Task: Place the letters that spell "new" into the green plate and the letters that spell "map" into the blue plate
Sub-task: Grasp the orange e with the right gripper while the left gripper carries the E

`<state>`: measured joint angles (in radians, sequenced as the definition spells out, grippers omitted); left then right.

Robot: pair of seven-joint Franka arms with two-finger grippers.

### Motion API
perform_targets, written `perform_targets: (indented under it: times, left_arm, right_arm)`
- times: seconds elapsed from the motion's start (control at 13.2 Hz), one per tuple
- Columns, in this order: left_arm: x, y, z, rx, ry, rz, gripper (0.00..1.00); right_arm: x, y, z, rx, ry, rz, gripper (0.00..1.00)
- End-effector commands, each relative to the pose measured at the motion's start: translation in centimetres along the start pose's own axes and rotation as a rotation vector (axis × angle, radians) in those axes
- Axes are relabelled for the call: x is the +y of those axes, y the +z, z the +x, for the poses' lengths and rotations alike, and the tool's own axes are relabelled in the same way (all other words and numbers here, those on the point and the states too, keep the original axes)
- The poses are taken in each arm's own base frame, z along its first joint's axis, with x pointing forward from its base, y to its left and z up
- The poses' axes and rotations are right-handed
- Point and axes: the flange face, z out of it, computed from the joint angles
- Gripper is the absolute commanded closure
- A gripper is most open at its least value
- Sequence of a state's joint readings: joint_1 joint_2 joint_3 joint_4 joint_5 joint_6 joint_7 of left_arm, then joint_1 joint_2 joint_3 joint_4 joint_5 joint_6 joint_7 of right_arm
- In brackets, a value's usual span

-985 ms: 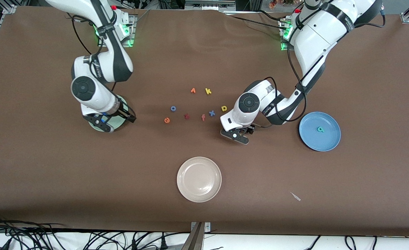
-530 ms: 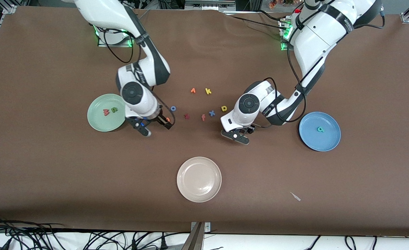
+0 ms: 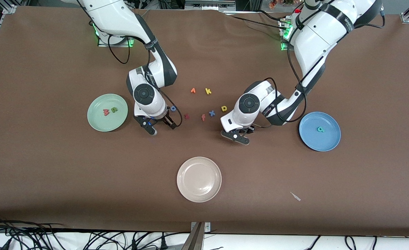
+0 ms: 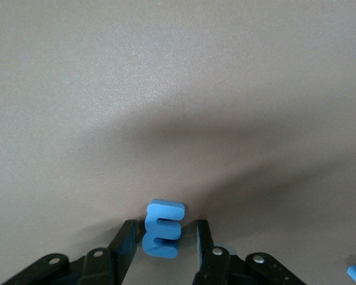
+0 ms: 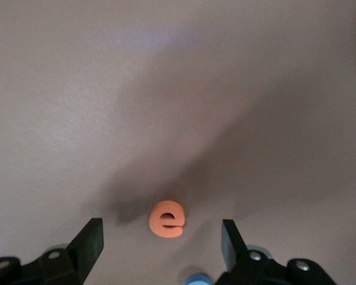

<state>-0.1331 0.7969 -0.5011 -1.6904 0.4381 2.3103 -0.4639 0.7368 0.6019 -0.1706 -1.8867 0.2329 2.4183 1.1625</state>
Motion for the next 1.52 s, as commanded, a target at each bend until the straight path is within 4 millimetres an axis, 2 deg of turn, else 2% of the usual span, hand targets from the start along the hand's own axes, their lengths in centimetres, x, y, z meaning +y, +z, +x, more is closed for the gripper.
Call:
perform_targets:
  times: [0.0, 0.08, 0.23, 0.45, 0.61, 0.68, 0.98, 1.06, 1.14, 1.21, 1.44]
  left_arm:
    - [0.1, 0.8, 0.2, 0.008, 0.007, 0.026, 0.64]
    - [0.1, 0.8, 0.2, 0.008, 0.007, 0.026, 0.67]
    - [0.1, 0.8, 0.2, 0.008, 0.007, 0.026, 0.74]
    - [-0.7, 0.3, 0.5, 0.011, -0.016, 0.03, 0.8]
    - [-2.1, -1.0, 0.9, 0.024, -0.036, 0.037, 0.83]
    - [-4.0, -1.7, 1.3, 0.028, -0.061, 0.04, 0.87]
    - [-10.1, -4.2, 0.1, -0.123, 0.014, 0.112, 0.95]
    - [-12.0, -4.8, -0.2, -0.156, 0.023, 0.106, 0.95]
    - [-13.8, -5.4, -0.2, -0.161, 0.056, 0.097, 0.95]
    - [-15.7, -6.0, -0.6, -0.183, 0.084, 0.094, 0.95]
    - [-21.1, -7.2, -1.9, -0.265, 0.159, 0.085, 0.95]
  right_arm:
    - [0.3, 0.7, -1.0, -0.002, 0.014, 0.009, 0.26]
    - [0.2, 0.6, -1.1, -0.001, 0.013, 0.012, 0.4]
    - [0.3, 0.6, -1.0, 0.0, 0.012, 0.01, 0.59]
    - [0.5, 0.3, 0.0, 0.006, 0.018, 0.009, 0.59]
    - [0.6, 0.3, 0.2, 0.008, 0.019, 0.009, 0.59]
    - [0.6, 0.3, 0.2, 0.008, 0.017, 0.009, 0.59]
    - [0.5, 0.3, 0.1, 0.008, 0.02, 0.008, 0.87]
    - [0.5, 0.0, 0.2, 0.007, 0.017, 0.01, 0.88]
    - [0.4, -1.1, 0.6, 0.013, 0.014, 0.025, 0.88]
    - [0.7, -3.0, 2.0, 0.016, 0.019, 0.027, 0.88]
    - [4.4, -8.1, 7.3, -0.031, -0.122, -0.057, 0.88]
